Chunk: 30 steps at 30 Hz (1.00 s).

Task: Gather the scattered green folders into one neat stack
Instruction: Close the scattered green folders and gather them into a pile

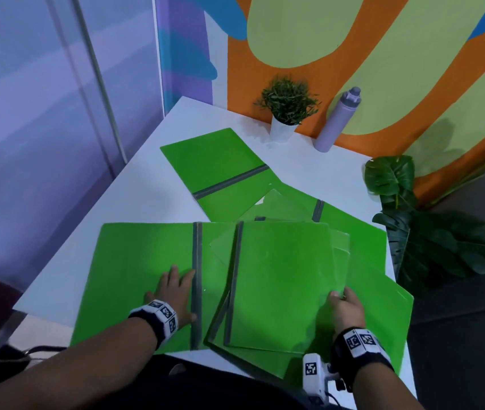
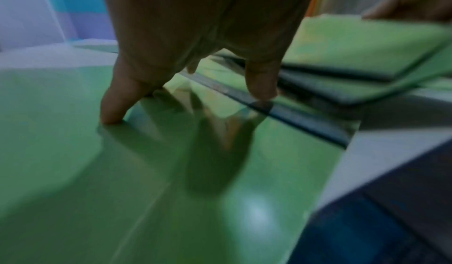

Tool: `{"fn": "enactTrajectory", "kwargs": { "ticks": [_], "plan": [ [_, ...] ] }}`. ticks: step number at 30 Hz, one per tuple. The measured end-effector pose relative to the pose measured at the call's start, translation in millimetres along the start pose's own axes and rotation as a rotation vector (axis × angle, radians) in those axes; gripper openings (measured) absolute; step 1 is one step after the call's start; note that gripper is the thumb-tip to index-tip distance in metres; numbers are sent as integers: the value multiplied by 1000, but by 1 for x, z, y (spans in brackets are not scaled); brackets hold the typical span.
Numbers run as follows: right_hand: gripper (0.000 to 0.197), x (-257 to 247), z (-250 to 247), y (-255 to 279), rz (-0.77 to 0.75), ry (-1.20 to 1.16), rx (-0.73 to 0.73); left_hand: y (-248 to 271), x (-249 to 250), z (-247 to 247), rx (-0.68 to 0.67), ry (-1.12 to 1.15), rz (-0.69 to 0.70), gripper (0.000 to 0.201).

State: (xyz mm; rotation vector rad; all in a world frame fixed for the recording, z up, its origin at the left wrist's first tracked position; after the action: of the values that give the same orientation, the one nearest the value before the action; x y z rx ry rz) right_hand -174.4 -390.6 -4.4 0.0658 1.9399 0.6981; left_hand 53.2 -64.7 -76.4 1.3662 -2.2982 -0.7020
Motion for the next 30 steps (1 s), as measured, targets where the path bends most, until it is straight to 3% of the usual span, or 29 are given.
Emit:
{"fn": "enactTrajectory", "kwargs": {
  "ticks": [3,6,10,15,24,27,30],
  "plan": [
    [54,2,-10,-2,17,-28,48,-5,-35,-16,117,-131,-56,103],
    [55,6,-8,-3,19,-22,51,0,-73,-46,287,-145,-179,83],
    [54,25,2,-5,70,24,48,9,-92,-48,232,9,-288,48],
    [60,76,21,-20,226,30,-85,28,-108,-23,103,391,-493,57],
    [75,65,28,-9,218,73,-89,45,-98,-27,104,659,-557,71],
    [76,69,29,-15,222,42,-95,51,-91,-52,188,773,-583,65],
    [71,58,20,-19,190,41,-62,58,-89,-102,397,736,-515,61]
  ]
}}
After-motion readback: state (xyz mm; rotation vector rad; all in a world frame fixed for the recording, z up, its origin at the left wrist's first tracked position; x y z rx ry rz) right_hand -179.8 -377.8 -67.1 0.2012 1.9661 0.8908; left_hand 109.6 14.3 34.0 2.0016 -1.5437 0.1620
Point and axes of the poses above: each hand's wrist, its own y-axis away from the middle knuckle, its own z-axis out of the palm, x = y × z, the point moved 10 cm from there along -y, towards the middle knuckle, and after that the axes turned 11 degrees about -y, right-handed, at the moved point
